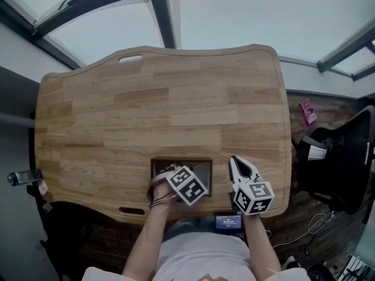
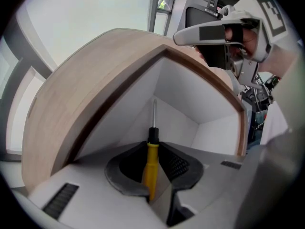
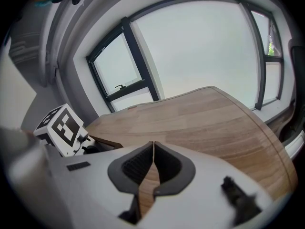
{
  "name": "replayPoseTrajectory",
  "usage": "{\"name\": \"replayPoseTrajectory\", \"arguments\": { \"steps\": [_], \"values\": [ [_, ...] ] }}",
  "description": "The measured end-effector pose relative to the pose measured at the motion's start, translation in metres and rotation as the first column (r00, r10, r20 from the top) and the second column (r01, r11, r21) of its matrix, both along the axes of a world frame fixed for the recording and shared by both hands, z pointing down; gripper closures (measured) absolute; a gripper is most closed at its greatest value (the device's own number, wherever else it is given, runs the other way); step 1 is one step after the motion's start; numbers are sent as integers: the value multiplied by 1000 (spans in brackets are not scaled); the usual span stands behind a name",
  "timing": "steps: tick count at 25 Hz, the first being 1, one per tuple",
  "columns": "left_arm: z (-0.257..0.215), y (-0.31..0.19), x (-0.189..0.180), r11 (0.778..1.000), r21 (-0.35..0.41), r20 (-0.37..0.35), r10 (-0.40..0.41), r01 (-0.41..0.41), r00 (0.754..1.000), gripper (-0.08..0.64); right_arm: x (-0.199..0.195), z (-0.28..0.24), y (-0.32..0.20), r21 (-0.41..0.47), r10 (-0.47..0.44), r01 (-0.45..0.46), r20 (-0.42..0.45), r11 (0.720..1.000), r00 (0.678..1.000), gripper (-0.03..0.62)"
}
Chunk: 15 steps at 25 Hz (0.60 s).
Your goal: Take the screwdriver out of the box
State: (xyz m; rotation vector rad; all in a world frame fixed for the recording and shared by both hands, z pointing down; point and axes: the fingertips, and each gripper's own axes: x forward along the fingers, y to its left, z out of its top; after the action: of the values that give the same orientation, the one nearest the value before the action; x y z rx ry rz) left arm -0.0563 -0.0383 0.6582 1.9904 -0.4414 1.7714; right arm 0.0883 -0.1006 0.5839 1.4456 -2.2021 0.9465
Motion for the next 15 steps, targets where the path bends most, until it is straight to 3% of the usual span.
{"name": "replayPoseTrajectory", "arguments": {
  "steps": [15],
  "values": [
    [0, 0, 0, 1000, 1, -5, -4, 4, 1000, 480, -12, -1, 9, 3, -26, 26, -15, 1000, 1000, 560]
  ]
}}
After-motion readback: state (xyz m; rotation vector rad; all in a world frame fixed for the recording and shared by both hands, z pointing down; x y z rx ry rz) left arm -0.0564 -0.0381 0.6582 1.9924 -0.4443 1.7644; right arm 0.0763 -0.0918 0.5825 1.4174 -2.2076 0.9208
